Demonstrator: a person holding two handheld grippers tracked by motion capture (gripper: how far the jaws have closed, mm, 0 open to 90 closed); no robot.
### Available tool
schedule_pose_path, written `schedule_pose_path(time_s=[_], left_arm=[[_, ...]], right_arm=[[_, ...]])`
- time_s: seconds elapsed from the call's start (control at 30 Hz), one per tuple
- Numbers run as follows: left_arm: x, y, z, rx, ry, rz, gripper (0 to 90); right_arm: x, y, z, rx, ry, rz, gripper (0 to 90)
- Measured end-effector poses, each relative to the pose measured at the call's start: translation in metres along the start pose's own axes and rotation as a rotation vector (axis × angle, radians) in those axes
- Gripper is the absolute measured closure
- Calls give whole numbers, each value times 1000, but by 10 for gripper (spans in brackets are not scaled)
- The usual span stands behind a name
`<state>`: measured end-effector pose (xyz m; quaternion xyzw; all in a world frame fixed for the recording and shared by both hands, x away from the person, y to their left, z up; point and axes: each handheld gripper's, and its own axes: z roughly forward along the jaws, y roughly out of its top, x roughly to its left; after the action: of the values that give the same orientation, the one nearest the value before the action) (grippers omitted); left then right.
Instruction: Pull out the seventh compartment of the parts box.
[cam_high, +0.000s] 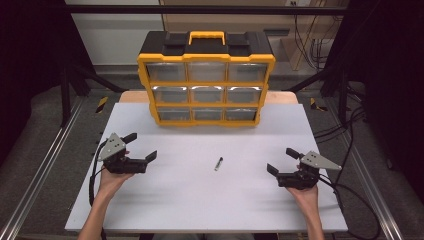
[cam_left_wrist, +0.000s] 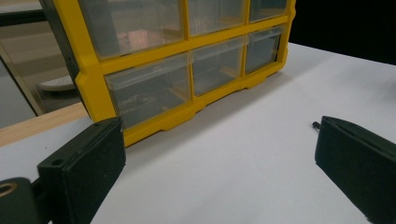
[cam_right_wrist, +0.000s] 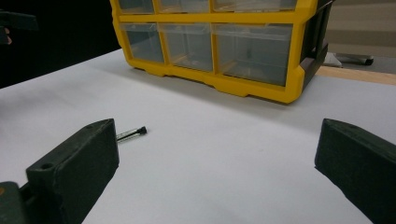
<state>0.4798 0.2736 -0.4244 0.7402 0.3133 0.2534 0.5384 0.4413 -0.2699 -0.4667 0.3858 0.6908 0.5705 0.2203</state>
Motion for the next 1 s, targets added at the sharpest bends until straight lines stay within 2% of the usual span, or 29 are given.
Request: schedule_pose_path(time_s=[0.13, 0.3, 1.0], left_arm=[[1, 4, 3, -2, -2, 23, 20], [3, 9, 9, 24, -4, 58, 20], [8, 26, 29, 71, -1, 171, 20]], right_arm=[[0, 0, 0, 2, 2, 0, 4], [0, 0, 0, 3, 2, 2, 5], [0, 0, 0, 3, 2, -1, 4]])
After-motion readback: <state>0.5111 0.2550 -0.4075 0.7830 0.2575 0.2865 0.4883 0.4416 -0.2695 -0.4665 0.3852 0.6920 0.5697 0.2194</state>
